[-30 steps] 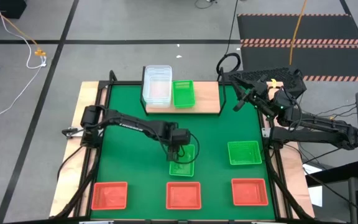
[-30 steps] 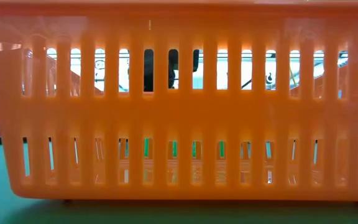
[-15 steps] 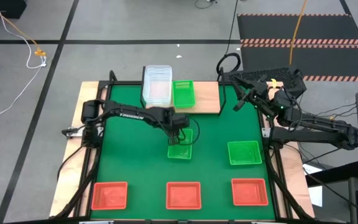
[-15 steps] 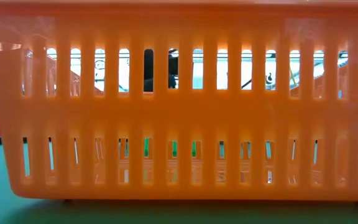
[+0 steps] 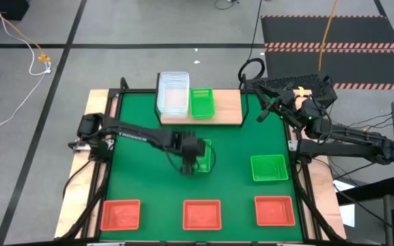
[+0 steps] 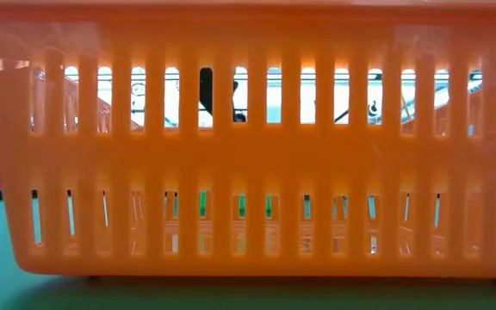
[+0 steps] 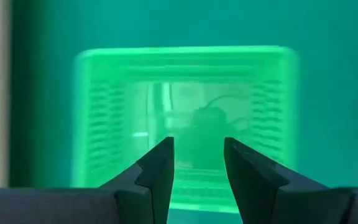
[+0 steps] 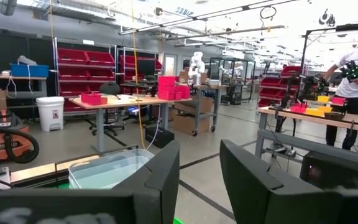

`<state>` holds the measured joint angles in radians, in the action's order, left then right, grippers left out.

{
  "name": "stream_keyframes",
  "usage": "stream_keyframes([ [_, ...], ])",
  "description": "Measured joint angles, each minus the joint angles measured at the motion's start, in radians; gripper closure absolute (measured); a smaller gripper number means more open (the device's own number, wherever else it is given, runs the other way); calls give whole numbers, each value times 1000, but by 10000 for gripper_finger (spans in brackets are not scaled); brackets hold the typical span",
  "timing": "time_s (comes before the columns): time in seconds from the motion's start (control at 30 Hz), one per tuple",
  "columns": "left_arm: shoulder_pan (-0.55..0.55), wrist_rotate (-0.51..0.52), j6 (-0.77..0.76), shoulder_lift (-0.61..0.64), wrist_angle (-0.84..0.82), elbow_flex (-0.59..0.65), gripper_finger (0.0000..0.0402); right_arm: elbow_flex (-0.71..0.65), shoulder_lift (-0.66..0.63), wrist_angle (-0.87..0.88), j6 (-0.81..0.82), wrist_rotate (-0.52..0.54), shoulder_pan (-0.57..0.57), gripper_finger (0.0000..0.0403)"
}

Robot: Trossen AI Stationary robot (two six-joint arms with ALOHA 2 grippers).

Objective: Stack baskets on shelf by color
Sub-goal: Stack the left green bin on the top of the other green bin on the shelf

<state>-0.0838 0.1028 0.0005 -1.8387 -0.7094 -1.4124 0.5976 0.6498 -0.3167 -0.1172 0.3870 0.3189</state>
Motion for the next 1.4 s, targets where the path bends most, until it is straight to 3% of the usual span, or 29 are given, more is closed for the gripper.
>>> stream_keyframes([
  [0.27,-117,-1,88,-25,39,17,259,0,0,-1,4,0,0,291],
  [1.03,-95,-87,20,-85,50,19,260,0,2,-5,1,0,0,291],
  [1.13,-82,-87,4,-85,33,19,280,0,2,-7,1,0,0,291],
  [1.33,-55,-111,-18,-85,22,19,381,0,2,-7,1,0,0,291],
  [1.4,-49,-111,-18,-85,23,19,388,0,1,-7,1,0,0,291],
])
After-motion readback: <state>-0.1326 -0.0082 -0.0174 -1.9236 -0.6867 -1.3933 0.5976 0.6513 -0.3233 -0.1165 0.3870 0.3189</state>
